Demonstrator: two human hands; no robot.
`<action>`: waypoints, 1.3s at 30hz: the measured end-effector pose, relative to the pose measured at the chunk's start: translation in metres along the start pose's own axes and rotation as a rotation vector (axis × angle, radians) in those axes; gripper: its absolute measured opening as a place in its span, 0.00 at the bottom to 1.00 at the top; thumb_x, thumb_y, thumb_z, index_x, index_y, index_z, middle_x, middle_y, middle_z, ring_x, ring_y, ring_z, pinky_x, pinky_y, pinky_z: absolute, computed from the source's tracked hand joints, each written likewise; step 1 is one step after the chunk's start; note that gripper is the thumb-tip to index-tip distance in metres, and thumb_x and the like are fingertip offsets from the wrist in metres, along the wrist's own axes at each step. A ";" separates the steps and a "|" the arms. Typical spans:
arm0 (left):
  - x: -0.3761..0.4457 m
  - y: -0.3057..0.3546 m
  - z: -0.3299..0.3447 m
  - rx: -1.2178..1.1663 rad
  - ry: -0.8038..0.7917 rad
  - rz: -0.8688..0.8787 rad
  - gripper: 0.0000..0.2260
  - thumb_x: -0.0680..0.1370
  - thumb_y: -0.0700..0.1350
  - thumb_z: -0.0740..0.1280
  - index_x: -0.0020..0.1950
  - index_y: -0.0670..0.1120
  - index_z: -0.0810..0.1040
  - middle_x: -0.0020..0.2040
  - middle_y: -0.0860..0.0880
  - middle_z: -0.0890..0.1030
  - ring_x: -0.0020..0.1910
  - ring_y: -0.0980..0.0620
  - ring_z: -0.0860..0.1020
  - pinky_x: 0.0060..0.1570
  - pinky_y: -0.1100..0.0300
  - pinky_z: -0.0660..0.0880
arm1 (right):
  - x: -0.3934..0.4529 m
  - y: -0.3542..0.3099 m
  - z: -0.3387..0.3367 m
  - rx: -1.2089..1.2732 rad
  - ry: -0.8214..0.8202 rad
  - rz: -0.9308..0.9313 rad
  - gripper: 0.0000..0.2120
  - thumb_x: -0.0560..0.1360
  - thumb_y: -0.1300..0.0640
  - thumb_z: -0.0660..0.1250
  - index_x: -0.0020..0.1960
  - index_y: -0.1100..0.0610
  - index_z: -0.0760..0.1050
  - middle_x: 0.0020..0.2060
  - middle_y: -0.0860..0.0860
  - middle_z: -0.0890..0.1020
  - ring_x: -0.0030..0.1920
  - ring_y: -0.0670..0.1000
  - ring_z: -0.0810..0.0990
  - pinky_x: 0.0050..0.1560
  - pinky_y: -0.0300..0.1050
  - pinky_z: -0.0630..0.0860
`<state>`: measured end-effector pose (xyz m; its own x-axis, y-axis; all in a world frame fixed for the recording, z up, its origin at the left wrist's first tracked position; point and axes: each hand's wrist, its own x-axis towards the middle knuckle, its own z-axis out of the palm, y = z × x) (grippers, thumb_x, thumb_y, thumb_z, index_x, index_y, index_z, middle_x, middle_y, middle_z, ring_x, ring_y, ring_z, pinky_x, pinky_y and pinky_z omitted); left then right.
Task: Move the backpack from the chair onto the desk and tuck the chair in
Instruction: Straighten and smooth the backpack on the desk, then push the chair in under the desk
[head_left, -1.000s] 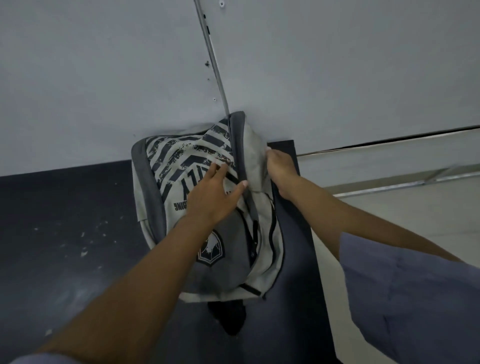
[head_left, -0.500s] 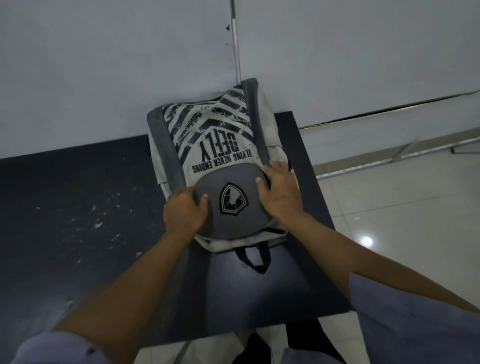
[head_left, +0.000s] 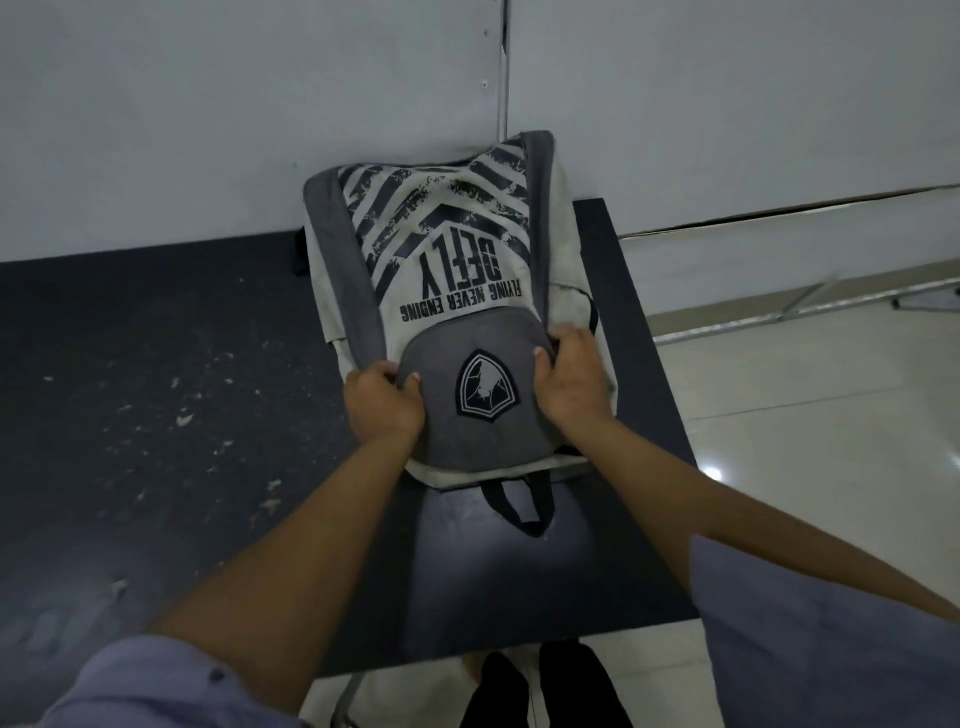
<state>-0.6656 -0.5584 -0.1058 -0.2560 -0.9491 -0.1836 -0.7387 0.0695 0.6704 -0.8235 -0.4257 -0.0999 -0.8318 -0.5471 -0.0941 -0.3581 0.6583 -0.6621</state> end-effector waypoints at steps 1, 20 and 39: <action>-0.001 0.001 -0.001 -0.051 0.029 0.017 0.08 0.78 0.45 0.71 0.52 0.40 0.80 0.55 0.38 0.79 0.51 0.43 0.78 0.49 0.57 0.72 | -0.004 0.000 0.000 0.041 0.024 -0.027 0.09 0.82 0.54 0.61 0.59 0.58 0.72 0.54 0.55 0.76 0.51 0.57 0.77 0.46 0.46 0.69; -0.023 0.013 -0.038 -0.111 0.113 0.374 0.06 0.82 0.42 0.63 0.58 0.42 0.74 0.49 0.42 0.83 0.46 0.45 0.79 0.47 0.51 0.76 | -0.045 -0.019 -0.021 0.119 0.227 -0.069 0.21 0.84 0.55 0.55 0.76 0.48 0.65 0.65 0.52 0.79 0.60 0.56 0.79 0.56 0.46 0.72; -0.182 0.018 -0.127 0.396 0.182 0.580 0.28 0.82 0.57 0.61 0.80 0.49 0.64 0.81 0.44 0.62 0.82 0.43 0.56 0.76 0.32 0.54 | -0.168 -0.024 -0.102 -0.274 0.153 -0.600 0.26 0.82 0.47 0.59 0.78 0.51 0.61 0.79 0.55 0.61 0.79 0.57 0.57 0.76 0.66 0.54</action>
<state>-0.5531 -0.4237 0.0312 -0.5926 -0.7595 0.2683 -0.6949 0.6505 0.3065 -0.7181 -0.2971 0.0079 -0.4989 -0.7927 0.3504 -0.8543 0.3818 -0.3527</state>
